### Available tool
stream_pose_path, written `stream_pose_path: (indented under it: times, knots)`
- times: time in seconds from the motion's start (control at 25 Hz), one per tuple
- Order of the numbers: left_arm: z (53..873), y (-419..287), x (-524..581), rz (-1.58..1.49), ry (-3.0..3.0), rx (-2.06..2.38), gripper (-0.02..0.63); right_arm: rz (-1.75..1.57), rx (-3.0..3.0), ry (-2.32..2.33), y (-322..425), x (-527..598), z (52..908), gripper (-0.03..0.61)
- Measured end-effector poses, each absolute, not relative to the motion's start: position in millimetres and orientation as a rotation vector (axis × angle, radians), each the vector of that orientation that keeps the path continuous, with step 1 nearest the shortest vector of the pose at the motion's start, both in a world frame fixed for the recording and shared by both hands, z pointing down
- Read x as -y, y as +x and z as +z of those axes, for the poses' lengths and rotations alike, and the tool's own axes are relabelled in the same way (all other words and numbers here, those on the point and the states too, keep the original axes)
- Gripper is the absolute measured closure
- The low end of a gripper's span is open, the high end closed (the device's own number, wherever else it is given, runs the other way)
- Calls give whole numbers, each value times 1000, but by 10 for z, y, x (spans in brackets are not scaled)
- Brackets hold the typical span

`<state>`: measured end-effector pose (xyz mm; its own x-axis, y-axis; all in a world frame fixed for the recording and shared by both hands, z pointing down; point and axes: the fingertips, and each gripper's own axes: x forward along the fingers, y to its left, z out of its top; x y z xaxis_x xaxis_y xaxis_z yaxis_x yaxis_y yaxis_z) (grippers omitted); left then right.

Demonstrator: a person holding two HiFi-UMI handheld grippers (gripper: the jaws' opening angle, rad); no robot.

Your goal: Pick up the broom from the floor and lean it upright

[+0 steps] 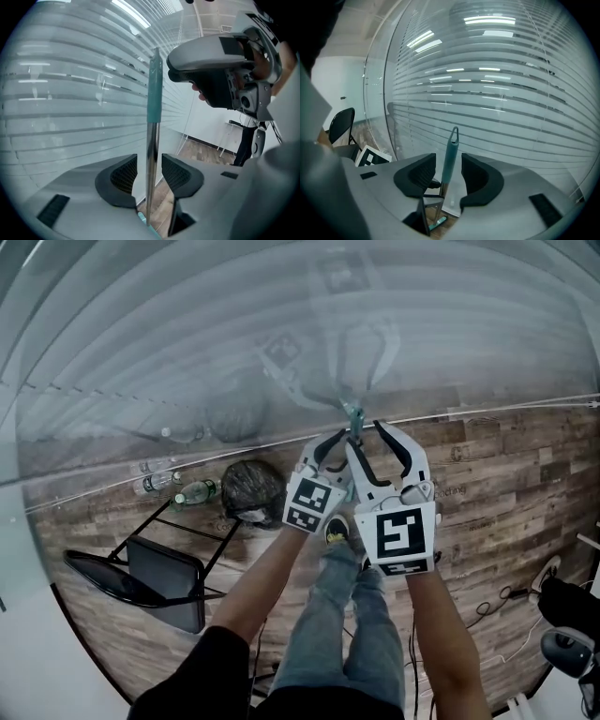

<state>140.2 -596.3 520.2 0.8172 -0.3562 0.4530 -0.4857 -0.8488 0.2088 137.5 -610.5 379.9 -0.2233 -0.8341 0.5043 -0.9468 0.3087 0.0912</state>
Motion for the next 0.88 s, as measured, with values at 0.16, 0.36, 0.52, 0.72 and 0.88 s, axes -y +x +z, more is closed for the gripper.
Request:
stream_pose_path:
  times: [0.16, 0.36, 0.52, 0.72, 0.88]
  knots:
    - [5027, 1348, 5898, 584, 2712, 675, 456, 284, 2125, 1575, 1460, 5978, 3646, 399]
    - [4561, 1103, 5736, 563, 2720, 782, 456, 232, 2139, 1575, 1627, 5592, 3283, 400]
    - [3825, 901, 5475, 465, 2734, 878, 457, 182, 2160, 1606, 1802, 5203, 2753, 400]
    - [2648, 876, 5084, 318, 2785, 959, 487, 173, 2288, 1704, 1937, 4776, 1936, 417]
    - [1778, 1005, 4609, 158, 2785, 943, 578, 103, 2367, 1760, 2031, 4315, 1308, 439]
